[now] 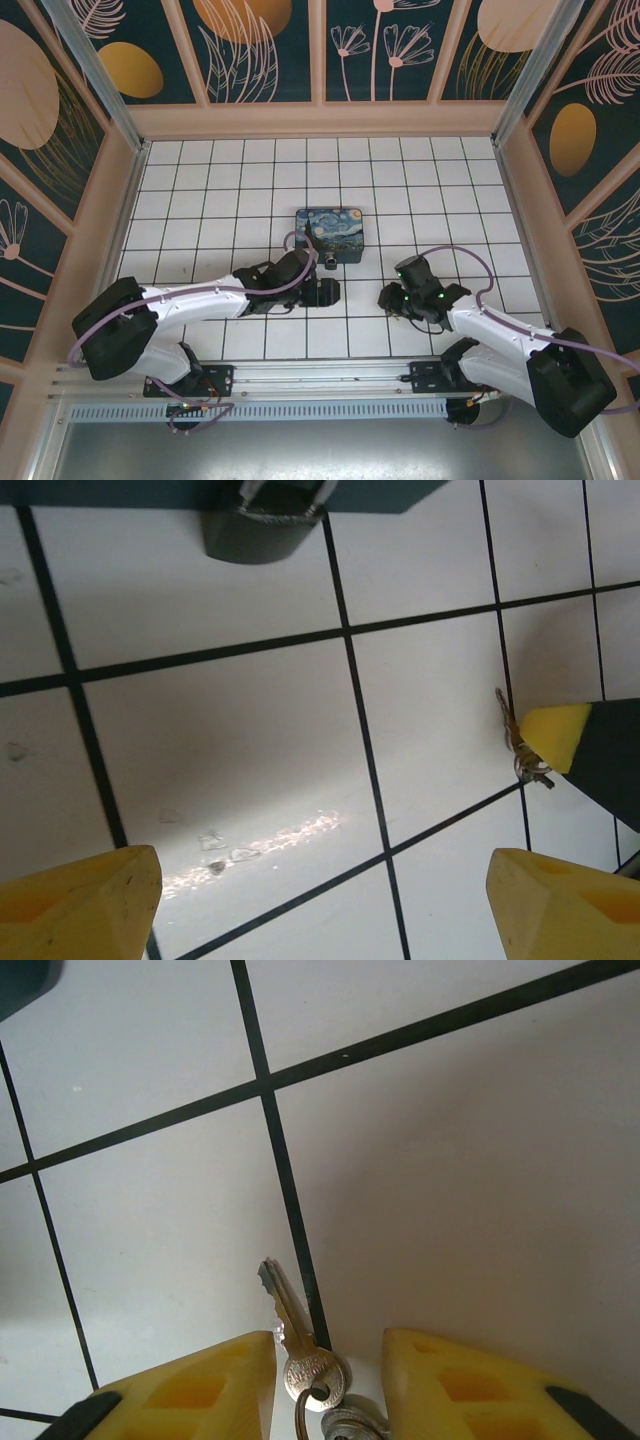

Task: Unlock the padlock with the key

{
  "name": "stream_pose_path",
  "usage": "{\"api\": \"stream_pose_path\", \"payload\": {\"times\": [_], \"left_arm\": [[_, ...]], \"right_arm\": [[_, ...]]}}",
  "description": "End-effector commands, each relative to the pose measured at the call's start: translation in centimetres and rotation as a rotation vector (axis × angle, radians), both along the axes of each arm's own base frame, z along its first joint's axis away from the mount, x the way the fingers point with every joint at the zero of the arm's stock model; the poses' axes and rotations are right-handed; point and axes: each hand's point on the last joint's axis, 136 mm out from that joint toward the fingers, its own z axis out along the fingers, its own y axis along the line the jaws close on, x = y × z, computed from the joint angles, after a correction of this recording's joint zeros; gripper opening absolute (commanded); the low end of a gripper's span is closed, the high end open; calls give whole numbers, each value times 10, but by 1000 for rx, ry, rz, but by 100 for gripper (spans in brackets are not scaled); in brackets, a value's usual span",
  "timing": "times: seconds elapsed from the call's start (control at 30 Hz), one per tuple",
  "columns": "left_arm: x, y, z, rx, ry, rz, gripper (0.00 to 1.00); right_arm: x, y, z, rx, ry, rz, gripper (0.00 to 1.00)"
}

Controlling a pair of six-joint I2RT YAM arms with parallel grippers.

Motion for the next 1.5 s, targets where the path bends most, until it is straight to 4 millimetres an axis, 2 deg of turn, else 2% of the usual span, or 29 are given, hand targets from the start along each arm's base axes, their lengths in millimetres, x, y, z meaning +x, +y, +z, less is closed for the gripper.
{"api": "stream_pose_path", "payload": {"times": [0.0, 0.17, 0.27, 0.67, 0.83, 1.03, 1.27, 1.47], "left_arm": [[3, -12, 6, -44, 8, 14, 84], [9, -18, 12, -44, -11, 15, 84], [11, -22, 13, -40, -14, 4, 84], [13, -22, 11, -30, -21, -1, 84], [13, -20, 11, -25, -27, -1, 84], [14, -20, 13, -22, -37, -2, 84], [15, -17, 14, -7, -51, -6, 84], [19, -20, 19, 10, -72, -16, 84]], "right_arm": [[-2, 6, 2, 3, -2, 22, 33], [-5, 8, 0, -14, 0, 33, 25], [-4, 13, 2, -14, -5, 44, 24], [-10, 14, -13, -124, 33, 73, 25], [-12, 17, -17, -179, 41, 94, 31], [-15, 21, -18, -183, 42, 99, 31], [-25, 16, -22, -228, 68, 101, 34], [-28, 12, -24, -269, 77, 113, 32]]}}
